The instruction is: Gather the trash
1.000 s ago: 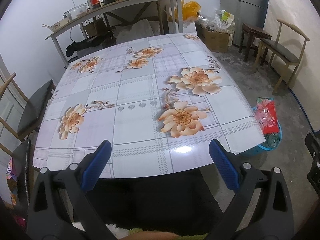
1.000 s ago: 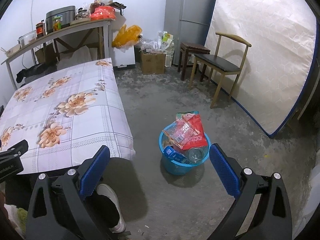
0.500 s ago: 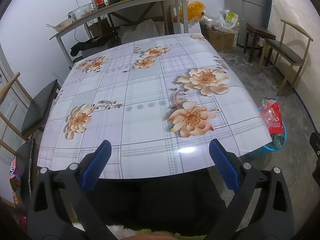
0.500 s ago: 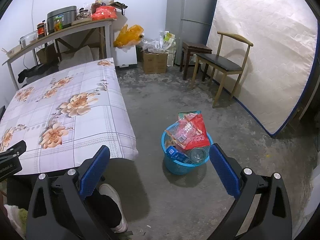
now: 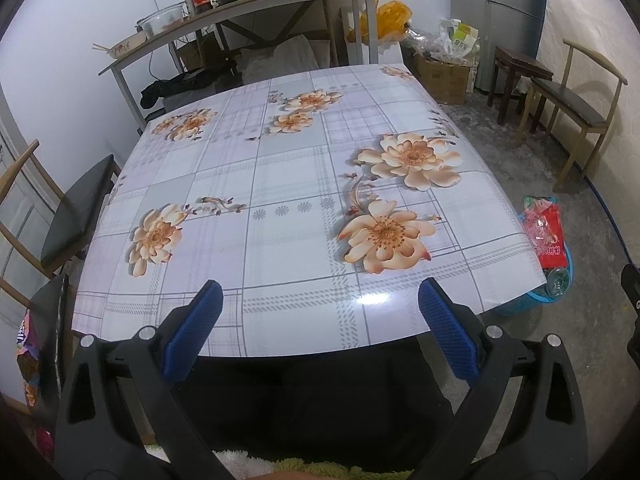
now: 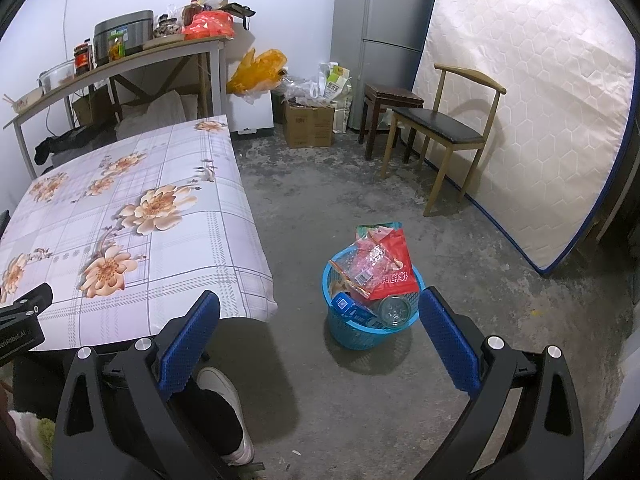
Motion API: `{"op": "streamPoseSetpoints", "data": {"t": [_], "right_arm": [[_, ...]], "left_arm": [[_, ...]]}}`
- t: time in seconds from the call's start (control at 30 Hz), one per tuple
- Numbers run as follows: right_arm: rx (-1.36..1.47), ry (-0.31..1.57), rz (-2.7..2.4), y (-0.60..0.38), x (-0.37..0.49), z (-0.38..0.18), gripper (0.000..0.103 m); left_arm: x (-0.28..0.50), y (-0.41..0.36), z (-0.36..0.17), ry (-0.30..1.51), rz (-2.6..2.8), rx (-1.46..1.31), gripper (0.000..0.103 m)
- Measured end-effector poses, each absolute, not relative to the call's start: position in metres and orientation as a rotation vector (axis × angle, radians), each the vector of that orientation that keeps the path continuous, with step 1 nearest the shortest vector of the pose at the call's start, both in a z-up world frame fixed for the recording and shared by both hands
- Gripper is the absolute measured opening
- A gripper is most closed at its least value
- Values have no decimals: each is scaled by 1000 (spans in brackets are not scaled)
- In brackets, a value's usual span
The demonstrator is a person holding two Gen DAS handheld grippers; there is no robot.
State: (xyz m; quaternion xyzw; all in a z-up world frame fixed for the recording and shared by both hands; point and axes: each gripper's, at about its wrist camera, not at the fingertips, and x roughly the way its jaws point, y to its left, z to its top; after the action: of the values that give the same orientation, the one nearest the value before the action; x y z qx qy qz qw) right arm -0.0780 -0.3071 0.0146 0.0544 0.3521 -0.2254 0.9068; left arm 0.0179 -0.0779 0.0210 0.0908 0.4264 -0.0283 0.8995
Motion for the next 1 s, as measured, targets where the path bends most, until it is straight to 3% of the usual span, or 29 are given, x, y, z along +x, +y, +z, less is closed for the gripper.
{"op": "streamPoseSetpoints", "data": {"t": [1.0], "right_arm": [[108,737,-457,-308,-78,15,97]], "left_arm": [[22,-76,14,902,-64,188,94]]}}
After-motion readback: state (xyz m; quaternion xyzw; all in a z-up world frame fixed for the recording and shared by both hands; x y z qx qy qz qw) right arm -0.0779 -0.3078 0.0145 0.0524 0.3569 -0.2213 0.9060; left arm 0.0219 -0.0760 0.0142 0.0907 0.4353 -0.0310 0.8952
